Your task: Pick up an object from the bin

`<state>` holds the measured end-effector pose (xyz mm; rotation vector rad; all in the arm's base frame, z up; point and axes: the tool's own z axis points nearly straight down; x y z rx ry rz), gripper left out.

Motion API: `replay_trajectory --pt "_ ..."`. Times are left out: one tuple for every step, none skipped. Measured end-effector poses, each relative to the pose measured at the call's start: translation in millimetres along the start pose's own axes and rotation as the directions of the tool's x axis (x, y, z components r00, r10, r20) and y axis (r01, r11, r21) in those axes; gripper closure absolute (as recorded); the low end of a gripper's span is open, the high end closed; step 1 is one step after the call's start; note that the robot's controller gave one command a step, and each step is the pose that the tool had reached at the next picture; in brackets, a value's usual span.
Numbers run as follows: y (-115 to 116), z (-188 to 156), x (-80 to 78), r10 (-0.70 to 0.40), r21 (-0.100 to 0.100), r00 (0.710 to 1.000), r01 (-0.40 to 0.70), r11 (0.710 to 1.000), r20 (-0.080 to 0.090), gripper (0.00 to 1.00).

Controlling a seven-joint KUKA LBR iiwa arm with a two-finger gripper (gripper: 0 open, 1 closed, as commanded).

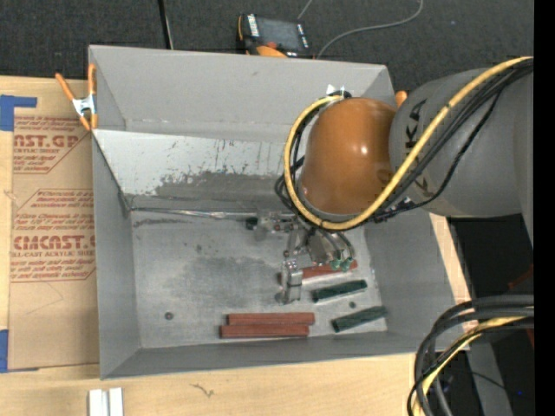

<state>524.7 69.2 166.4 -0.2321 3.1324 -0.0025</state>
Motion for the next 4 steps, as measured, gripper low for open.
replay_trajectory --pt "-91 73 18.7 -0.024 -0.003 1.0 0.024 1.0 -0.006 0.0" --pt "-91 98 21.2 -0.049 -0.004 0.999 0.049 0.999 -0.003 0.0" --pt "-92 95 20.5 -0.049 -0.003 0.999 0.049 0.999 -0.004 1.0" --pt "-7 -61 42.6 -0.354 -0.001 0.935 0.354 0.935 0.007 1.0"
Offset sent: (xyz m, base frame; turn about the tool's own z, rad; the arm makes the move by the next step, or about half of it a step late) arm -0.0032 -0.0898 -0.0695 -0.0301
